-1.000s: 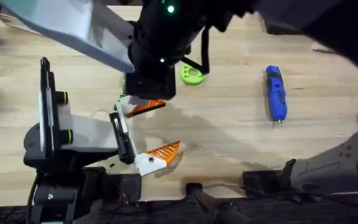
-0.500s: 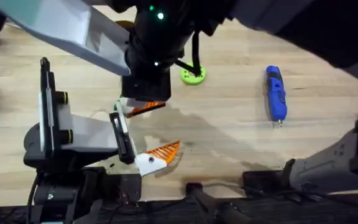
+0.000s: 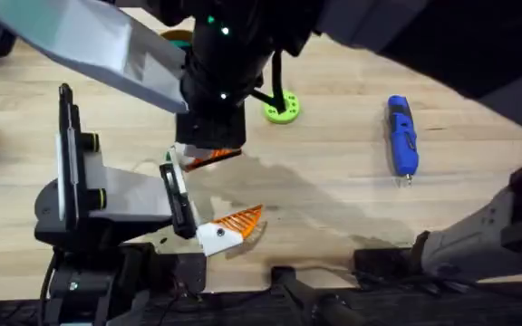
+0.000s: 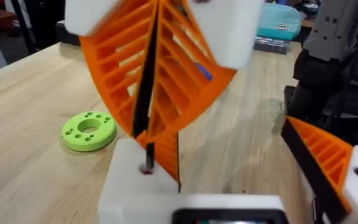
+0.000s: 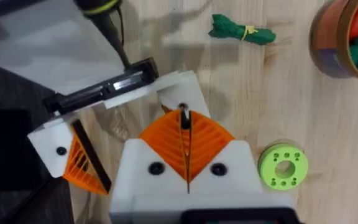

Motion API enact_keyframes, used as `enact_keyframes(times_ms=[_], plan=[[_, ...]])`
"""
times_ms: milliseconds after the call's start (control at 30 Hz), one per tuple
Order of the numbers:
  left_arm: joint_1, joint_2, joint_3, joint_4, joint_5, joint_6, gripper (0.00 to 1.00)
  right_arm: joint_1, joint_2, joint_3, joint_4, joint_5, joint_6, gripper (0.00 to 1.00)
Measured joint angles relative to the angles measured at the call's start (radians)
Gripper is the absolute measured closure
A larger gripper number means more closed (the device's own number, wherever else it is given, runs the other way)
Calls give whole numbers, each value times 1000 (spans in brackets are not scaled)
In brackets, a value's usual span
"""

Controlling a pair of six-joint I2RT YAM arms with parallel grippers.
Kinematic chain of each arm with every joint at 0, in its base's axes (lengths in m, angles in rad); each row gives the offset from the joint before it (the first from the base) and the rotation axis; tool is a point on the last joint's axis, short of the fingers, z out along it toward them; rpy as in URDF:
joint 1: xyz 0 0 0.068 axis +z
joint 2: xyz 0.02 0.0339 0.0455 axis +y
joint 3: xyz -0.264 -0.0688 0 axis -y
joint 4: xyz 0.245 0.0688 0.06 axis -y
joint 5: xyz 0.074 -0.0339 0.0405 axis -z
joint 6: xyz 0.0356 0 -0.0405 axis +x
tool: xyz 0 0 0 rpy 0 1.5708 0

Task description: Pick up the gripper from the table and insert it into the empty holder that is missing its gripper. Then pick up a screw, insert it into the mounting hole, and use the screwdriver to tighten it. Finally, clean up the table by picking up the vegetable and placing it into the bucket.

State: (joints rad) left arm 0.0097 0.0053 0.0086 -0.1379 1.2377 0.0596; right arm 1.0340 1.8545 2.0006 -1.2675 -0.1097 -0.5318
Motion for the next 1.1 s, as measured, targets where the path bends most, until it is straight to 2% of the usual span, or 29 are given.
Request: enact_keyframes(times_ms=[1100], plan=[[0,0,0,0,0,-7,15,0,38,2,5,-6,0,994]])
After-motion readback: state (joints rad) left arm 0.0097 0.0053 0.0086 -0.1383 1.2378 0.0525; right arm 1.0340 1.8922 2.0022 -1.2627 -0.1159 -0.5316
